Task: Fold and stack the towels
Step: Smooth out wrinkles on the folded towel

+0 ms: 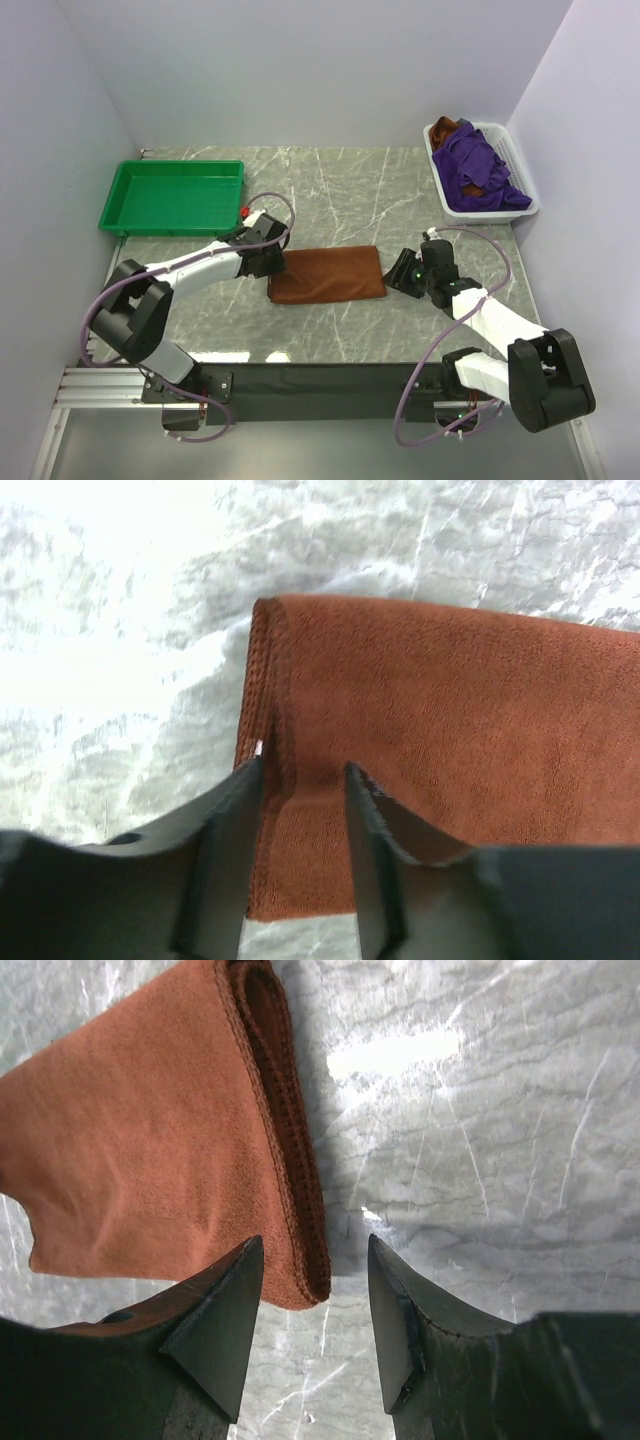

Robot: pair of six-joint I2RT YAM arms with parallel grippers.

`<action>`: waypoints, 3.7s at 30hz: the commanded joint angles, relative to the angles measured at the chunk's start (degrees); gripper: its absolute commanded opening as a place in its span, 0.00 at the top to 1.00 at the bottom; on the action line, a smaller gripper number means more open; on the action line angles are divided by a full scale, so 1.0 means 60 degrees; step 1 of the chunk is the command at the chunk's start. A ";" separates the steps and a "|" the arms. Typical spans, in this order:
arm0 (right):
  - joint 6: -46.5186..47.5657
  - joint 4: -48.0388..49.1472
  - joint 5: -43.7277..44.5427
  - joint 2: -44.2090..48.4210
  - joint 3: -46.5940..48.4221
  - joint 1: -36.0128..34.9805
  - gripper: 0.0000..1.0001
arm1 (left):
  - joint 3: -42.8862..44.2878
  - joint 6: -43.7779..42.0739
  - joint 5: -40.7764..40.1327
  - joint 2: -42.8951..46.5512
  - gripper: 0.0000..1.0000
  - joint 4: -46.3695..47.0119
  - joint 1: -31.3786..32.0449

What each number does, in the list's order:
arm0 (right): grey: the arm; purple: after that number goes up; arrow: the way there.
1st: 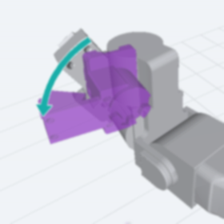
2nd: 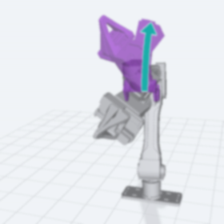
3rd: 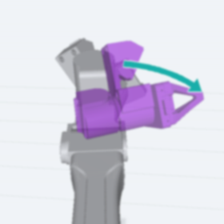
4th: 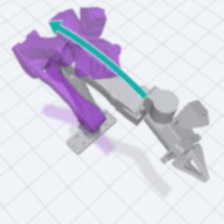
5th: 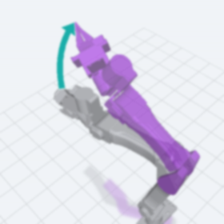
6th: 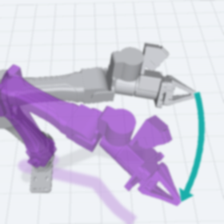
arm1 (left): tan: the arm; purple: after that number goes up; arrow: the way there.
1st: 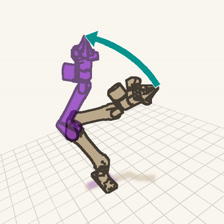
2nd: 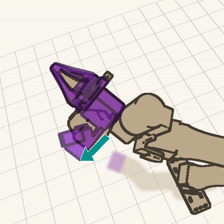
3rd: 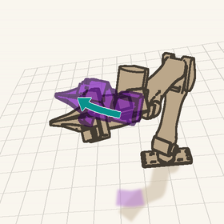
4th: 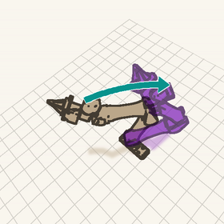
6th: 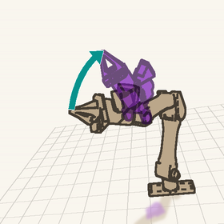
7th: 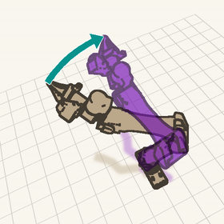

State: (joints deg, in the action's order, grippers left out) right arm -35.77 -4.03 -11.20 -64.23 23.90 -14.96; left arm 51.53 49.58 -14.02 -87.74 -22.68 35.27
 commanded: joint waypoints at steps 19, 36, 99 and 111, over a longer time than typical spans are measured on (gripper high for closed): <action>0.0292 0.0643 -0.0550 -0.0502 -0.0292 0.0106 0.54 | 0.1621 -0.1759 -0.1266 -0.0303 0.99 -0.1317 -0.0150; 0.0878 -0.0060 -0.0593 0.0713 0.0074 0.0106 0.57 | 0.1416 -0.1336 -0.1486 -0.0672 0.16 -0.2021 -0.0136; -0.0175 0.1931 -0.2162 0.0510 -0.0014 -0.0992 0.58 | -0.0254 0.0760 0.0169 0.2395 0.43 -0.0236 0.0480; -0.0469 0.2870 -0.2264 -0.2052 -0.0965 -0.0846 0.59 | -0.0516 0.0423 0.1091 -0.0346 0.60 0.2153 -0.1174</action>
State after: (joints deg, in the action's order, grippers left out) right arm -38.41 11.27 -24.84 -74.11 19.35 -20.56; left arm 49.45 53.47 -9.65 -88.88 -14.76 30.22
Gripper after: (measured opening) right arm 0.408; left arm 0.393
